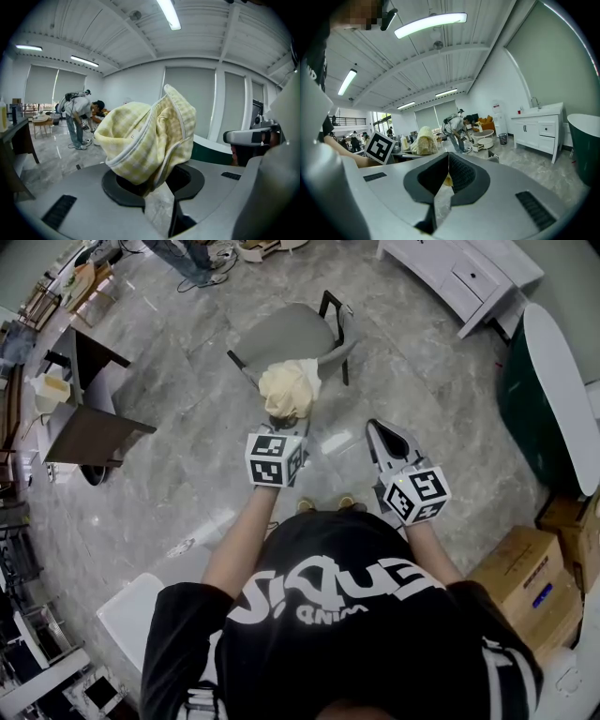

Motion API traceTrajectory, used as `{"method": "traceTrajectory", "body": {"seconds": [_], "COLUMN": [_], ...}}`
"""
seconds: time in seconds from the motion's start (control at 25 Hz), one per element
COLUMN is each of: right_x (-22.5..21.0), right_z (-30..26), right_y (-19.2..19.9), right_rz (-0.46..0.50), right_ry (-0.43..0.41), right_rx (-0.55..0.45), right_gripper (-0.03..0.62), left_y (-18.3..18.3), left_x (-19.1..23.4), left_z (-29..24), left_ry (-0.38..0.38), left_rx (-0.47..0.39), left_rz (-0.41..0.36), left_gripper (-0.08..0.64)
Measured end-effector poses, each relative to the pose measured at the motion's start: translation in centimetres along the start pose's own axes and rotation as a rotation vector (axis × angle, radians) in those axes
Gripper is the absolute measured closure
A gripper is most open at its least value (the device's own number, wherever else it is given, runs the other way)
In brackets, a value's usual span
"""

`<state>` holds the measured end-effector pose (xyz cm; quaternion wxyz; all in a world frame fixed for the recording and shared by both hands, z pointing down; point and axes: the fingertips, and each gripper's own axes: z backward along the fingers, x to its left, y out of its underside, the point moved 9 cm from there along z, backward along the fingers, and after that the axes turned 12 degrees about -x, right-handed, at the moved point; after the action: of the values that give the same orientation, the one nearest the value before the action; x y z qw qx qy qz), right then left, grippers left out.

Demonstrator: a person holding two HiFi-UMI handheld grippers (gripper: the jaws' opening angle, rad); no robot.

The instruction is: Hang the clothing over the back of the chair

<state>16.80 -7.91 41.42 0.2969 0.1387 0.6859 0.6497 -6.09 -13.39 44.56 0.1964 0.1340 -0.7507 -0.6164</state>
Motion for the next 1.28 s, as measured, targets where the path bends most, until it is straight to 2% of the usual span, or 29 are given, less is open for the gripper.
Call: {"method": "traceTrajectory", "body": {"seconds": [0.08,0.32,0.48,0.56,1.0,1.28], "right_x": [-0.2,-0.1,0.1,0.1,0.3,0.5], "right_z": [0.3,0.4,0.6,0.7,0.8,1.0], "right_y": [0.0,0.0,0.0,0.0,0.2,0.5], "right_rz": [-0.002,0.001,0.002,0.003,-0.001,-0.002], "right_ry": [-0.003,-0.019,-0.030,-0.034,-0.047,-0.050], "right_rx": [0.000,0.005,0.009,0.009,0.007,0.011], "right_gripper": [0.578,0.578,0.578,0.578,0.578,0.578], "left_y": [0.5,1.3,2.7,3.3,4.8,5.3], "left_x": [-0.5,-1.8,-2.6,-3.0,-4.2,-4.3], "left_z": [0.1,0.1,0.3,0.4,1.5,2.1], "left_ry": [0.007,0.046,0.081,0.091,0.124,0.127], "left_rx": [0.024,0.067,0.165,0.207,0.308,0.319], "left_rz": [-0.008,-0.016,-0.006,-0.015,-0.014,0.009], "left_gripper": [0.419,0.209,0.147,0.132,0.121,0.121]}}
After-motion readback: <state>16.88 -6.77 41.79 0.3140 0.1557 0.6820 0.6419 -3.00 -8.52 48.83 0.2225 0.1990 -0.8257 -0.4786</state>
